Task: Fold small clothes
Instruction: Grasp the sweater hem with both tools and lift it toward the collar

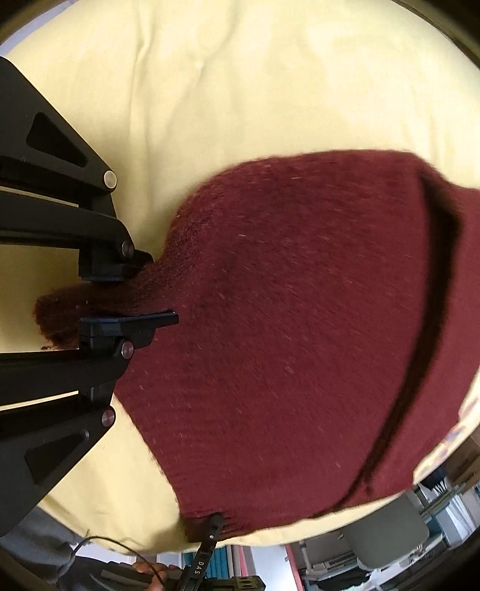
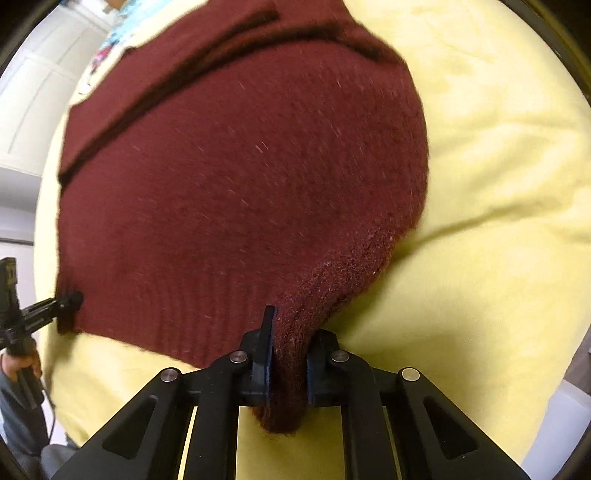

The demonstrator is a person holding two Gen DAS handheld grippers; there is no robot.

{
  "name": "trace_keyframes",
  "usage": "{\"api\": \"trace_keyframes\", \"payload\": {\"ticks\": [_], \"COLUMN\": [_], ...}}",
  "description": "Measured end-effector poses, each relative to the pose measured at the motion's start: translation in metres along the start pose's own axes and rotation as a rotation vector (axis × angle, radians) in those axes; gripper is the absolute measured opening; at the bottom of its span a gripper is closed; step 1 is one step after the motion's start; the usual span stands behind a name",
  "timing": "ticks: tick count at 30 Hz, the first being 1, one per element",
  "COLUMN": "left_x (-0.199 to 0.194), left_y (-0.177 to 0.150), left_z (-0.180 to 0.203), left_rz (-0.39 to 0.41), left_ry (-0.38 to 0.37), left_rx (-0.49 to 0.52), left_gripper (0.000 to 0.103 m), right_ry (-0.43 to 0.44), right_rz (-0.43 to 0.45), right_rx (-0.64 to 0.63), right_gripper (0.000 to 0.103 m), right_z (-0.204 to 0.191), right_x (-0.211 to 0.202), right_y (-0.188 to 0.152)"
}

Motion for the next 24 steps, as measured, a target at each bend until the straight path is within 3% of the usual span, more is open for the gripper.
{"api": "trace_keyframes", "payload": {"ticks": [5,12,15,16,19,24], "left_x": [-0.038,-0.082,-0.103,-0.117,-0.138,-0.135], "left_y": [0.021,0.091,0.123,0.117,0.149,0.189], "left_z": [0.018,0.025,-0.002,-0.025,-0.036,-0.067], "left_rz": [0.09,0.244,0.31,0.328,0.388,0.407], "left_ry": [-0.021,-0.001,0.03,0.038,0.055,0.052], "left_rx": [0.012,0.016,0.024,0.026,0.01,-0.06], "left_gripper": [0.01,0.01,0.01,0.01,0.01,0.01], "right_ry": [0.025,0.047,0.043,0.035,0.019,0.006], "right_rz": [0.134,0.33,0.41,0.438,0.501,0.508], "right_rx": [-0.049,-0.073,-0.086,-0.091,-0.099,-0.087], "right_gripper": [0.012,0.012,0.012,0.012,0.012,0.012], "right_z": [-0.019,-0.033,-0.043,-0.046,-0.054,-0.063], "right_x": [-0.038,-0.079,-0.092,-0.098,-0.111,-0.094], "right_y": [0.033,0.098,0.121,0.133,0.165,0.22]}}
Point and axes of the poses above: each gripper's, at about its wrist camera, not at the fingertips, and x roughly the way its jaws point, z to its right, y to its top, the point moved 5 cm from there along x, roughly the way its jaws point, and after that the axes turned 9 degrees about y, right-handed, at the moved point
